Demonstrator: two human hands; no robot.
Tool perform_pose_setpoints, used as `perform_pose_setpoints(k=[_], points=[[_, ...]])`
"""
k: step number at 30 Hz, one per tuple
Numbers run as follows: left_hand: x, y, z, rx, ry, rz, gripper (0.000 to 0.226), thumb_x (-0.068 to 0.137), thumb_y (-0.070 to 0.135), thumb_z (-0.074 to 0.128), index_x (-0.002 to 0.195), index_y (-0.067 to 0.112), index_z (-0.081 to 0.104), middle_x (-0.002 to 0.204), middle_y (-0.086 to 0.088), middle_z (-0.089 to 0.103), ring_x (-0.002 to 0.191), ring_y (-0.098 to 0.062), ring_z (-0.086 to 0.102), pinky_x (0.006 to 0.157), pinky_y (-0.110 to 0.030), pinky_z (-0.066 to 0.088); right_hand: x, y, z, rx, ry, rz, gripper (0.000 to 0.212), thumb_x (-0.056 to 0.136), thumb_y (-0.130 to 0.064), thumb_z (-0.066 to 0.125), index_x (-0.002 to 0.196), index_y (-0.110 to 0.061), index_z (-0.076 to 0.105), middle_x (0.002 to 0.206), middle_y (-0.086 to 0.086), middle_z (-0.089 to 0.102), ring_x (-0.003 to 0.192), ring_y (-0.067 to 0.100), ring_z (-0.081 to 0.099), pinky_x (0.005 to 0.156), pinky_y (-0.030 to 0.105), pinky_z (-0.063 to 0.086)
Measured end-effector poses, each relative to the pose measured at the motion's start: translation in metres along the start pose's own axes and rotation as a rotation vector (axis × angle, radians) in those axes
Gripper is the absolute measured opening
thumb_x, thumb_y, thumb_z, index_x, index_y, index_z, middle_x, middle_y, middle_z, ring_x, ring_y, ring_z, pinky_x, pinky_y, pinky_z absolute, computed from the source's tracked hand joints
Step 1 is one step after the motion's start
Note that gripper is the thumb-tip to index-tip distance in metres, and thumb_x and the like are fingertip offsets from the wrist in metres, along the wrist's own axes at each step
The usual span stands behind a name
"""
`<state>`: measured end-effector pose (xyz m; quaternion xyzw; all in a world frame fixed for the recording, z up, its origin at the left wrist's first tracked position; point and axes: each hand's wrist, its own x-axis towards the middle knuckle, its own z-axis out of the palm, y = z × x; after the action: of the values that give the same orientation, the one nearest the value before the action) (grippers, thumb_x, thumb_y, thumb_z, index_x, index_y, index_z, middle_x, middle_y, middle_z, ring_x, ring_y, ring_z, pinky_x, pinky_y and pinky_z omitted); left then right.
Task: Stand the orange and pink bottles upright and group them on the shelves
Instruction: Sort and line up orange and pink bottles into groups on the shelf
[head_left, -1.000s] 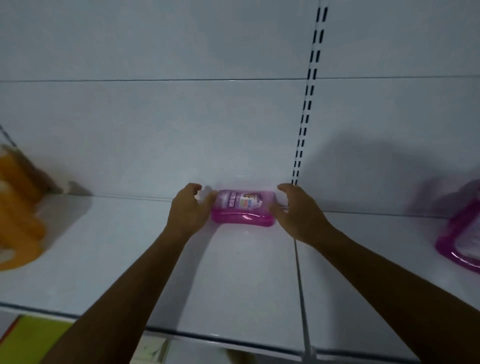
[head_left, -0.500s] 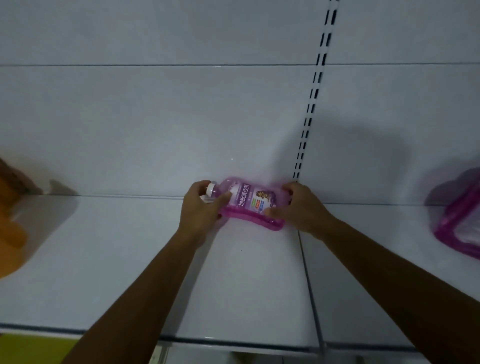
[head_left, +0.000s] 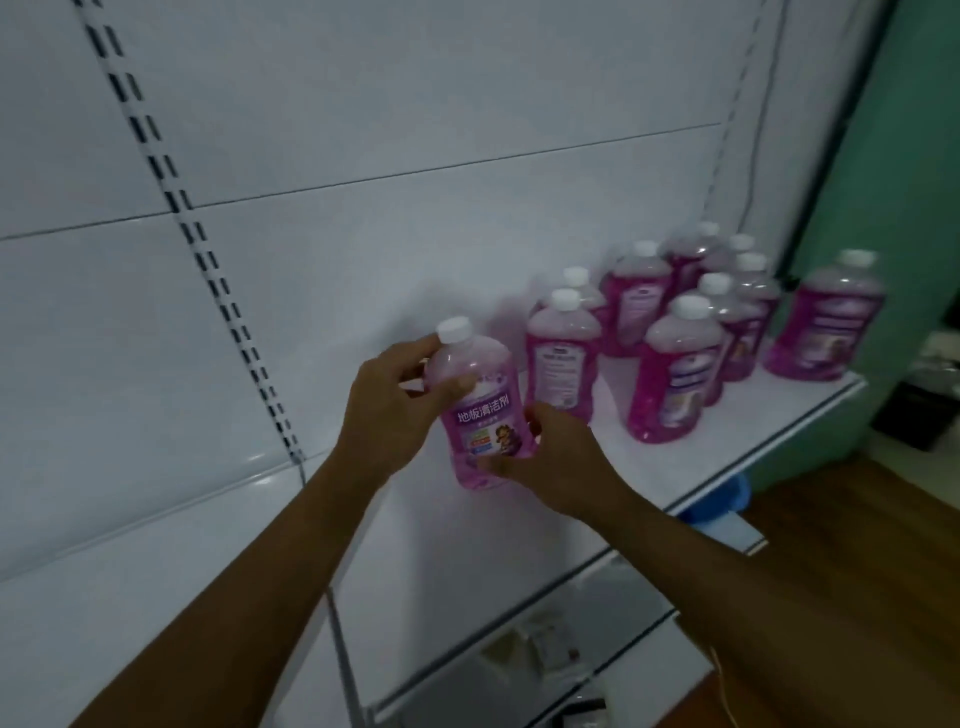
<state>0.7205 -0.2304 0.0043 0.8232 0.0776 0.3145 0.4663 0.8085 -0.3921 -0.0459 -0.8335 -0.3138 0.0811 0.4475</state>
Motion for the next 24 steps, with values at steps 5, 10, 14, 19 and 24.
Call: perform_pose_setpoints(k=[5, 10, 14, 19, 24], points=[[0.016, 0.018, 0.077, 0.116, -0.121, 0.180, 0.052, 0.080, 0.035, 0.072, 0.128, 0.020, 0.061, 0.117, 0.010, 0.062, 0.099, -0.002, 0.057, 0.083, -0.017, 0.051, -0.015, 0.043, -0.049, -0.245, 0.153, 0.174, 0.049, 0.072, -0.053, 0.073, 0.110, -0.026, 0.059, 0.100, -0.007, 0.066, 0.084, 0.014, 0.061, 0.070, 0.026, 0.045], [0.029, 0.022, 0.114, 0.164, -0.169, 0.226, 0.055, 0.082, 0.028, 0.073, 0.133, 0.021, 0.056, 0.120, 0.014, 0.059, 0.104, 0.006, 0.050, 0.085, -0.001, 0.038, -0.011, 0.073, -0.066, -0.205, 0.219, 0.211, 0.052, 0.070, -0.054, 0.076, 0.110, -0.023, 0.062, 0.101, -0.006, 0.069, 0.080, 0.011, 0.060, 0.069, 0.024, 0.048], [0.031, 0.017, 0.123, 0.178, -0.188, 0.229, 0.059, 0.080, 0.027, 0.073, 0.136, 0.017, 0.054, 0.130, 0.004, 0.061, 0.109, 0.001, 0.050, 0.090, -0.007, 0.041, -0.006, 0.084, -0.065, -0.169, 0.191, 0.206, 0.057, 0.071, -0.054, 0.076, 0.117, -0.024, 0.061, 0.107, -0.007, 0.068, 0.086, 0.011, 0.061, 0.074, 0.022, 0.048], [0.034, 0.010, 0.122, 0.171, -0.178, 0.195, 0.059, 0.079, 0.026, 0.075, 0.134, 0.018, 0.056, 0.126, 0.005, 0.062, 0.108, 0.004, 0.052, 0.089, -0.002, 0.041, 0.003, 0.089, -0.062, -0.227, 0.180, 0.132, 0.060, 0.075, -0.050, 0.074, 0.122, -0.016, 0.057, 0.109, 0.002, 0.067, 0.095, 0.021, 0.064, 0.084, 0.032, 0.053], [0.035, 0.007, 0.122, 0.164, -0.158, 0.173, 0.057, 0.079, 0.026, 0.076, 0.133, 0.021, 0.057, 0.125, 0.005, 0.063, 0.107, -0.001, 0.056, 0.089, -0.008, 0.046, 0.007, 0.093, -0.060, -0.328, 0.166, 0.062, 0.057, 0.076, -0.055, 0.070, 0.115, -0.014, 0.059, 0.100, 0.003, 0.068, 0.086, 0.022, 0.065, 0.079, 0.039, 0.056]])
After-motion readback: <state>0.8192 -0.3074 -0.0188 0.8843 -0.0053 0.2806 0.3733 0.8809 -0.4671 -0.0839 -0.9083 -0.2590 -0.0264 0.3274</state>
